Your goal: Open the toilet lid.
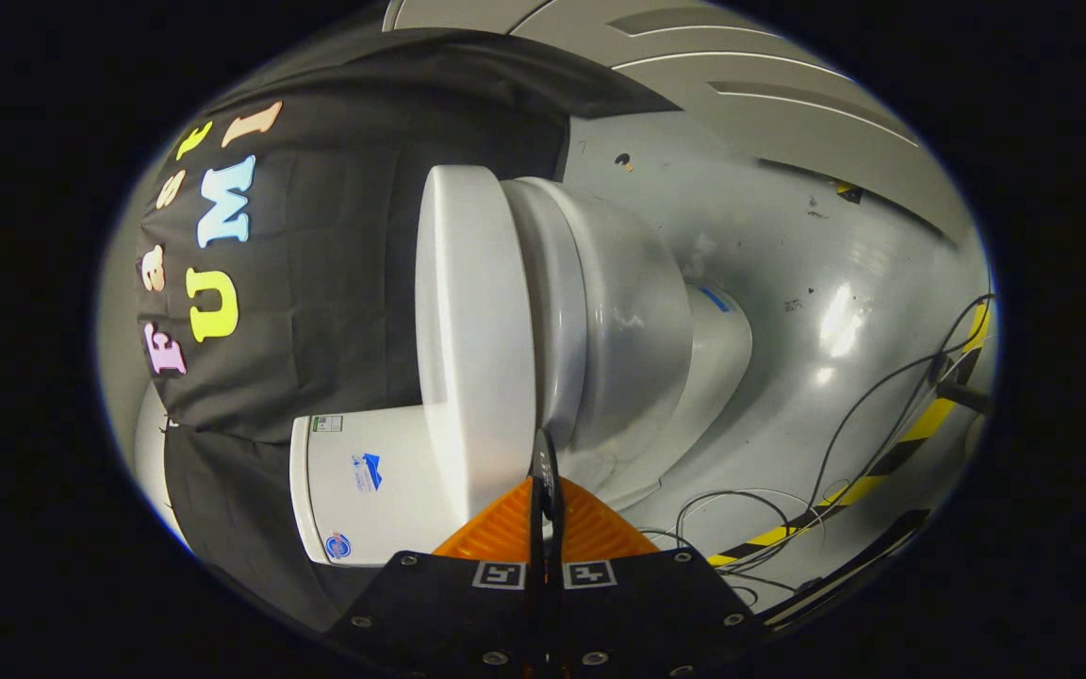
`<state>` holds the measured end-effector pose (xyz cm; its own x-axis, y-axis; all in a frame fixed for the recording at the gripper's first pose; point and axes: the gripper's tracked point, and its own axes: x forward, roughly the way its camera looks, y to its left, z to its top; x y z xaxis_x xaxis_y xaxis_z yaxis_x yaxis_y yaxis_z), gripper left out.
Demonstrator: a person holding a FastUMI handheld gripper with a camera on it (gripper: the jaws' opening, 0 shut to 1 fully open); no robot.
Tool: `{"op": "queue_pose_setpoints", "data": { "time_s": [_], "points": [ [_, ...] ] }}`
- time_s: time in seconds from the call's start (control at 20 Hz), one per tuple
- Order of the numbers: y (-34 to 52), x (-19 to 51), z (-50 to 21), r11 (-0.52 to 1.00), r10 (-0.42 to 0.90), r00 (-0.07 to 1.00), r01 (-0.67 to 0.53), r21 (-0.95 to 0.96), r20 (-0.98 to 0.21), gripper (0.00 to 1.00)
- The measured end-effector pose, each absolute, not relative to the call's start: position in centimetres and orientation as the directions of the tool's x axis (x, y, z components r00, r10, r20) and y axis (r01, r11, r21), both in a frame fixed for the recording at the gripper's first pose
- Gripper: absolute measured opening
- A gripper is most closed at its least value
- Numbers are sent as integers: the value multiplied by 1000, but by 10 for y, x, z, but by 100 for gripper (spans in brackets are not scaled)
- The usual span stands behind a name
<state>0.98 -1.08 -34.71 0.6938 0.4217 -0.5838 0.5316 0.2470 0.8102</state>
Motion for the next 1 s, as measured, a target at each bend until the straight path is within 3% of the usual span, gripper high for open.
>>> {"op": "queue_pose_setpoints", "data": {
  "time_s": [1.0],
  "points": [
    [-1,19,-283,394,314,682,540,744,-661,0]
  ]
}}
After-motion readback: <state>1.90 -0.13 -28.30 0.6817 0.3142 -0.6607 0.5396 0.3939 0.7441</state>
